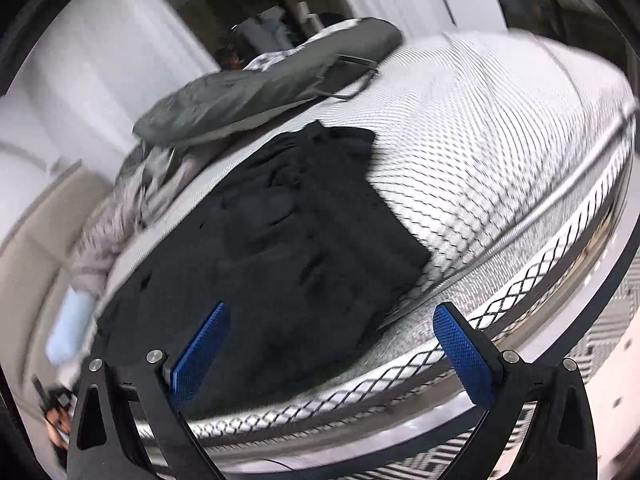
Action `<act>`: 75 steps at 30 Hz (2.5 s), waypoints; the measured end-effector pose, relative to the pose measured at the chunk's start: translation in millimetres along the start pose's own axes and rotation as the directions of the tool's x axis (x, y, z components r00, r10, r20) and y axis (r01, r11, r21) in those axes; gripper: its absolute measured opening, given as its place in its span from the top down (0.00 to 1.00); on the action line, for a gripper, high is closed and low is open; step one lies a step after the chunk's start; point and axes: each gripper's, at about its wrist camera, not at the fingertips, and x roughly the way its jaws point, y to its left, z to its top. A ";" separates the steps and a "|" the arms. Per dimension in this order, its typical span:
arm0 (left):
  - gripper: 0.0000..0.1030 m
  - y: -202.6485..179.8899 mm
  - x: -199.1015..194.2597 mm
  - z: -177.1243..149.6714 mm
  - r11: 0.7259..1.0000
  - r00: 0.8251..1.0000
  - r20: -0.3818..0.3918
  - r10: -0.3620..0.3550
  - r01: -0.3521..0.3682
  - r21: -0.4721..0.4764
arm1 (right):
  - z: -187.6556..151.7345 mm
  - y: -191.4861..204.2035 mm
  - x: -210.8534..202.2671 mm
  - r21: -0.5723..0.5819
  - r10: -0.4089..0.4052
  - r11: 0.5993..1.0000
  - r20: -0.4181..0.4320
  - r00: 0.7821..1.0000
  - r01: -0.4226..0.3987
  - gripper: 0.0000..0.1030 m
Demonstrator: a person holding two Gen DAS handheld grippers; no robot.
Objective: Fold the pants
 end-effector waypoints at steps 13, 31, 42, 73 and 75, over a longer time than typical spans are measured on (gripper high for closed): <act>1.00 -15.7 -35.3 -7.6 0.993 0.998 0.036 0.042 -0.046 0.106 | 18.6 4.9 -6.0 -0.020 0.024 1.000 0.086 0.996 -0.023 0.88; 1.00 -4.4 -16.4 -12.2 0.997 0.997 -0.074 0.013 -0.006 0.082 | 31.4 -15.8 10.0 0.023 0.065 0.998 0.049 0.997 -0.066 0.90; 1.00 -11.7 -42.0 7.5 0.995 0.997 -0.031 -0.066 0.068 0.070 | 40.9 4.5 -1.6 0.060 0.142 0.987 0.096 0.985 -0.149 0.90; 0.25 -150.6 109.5 183.5 0.981 0.999 -0.028 0.044 -0.038 0.188 | 211.3 176.6 199.0 -0.230 -0.158 0.959 0.052 0.986 0.166 0.37; 0.25 -143.1 94.5 169.7 0.988 1.000 -0.013 0.018 -0.015 0.155 | 175.9 163.2 188.1 -0.237 -0.144 0.960 0.035 0.989 0.148 0.30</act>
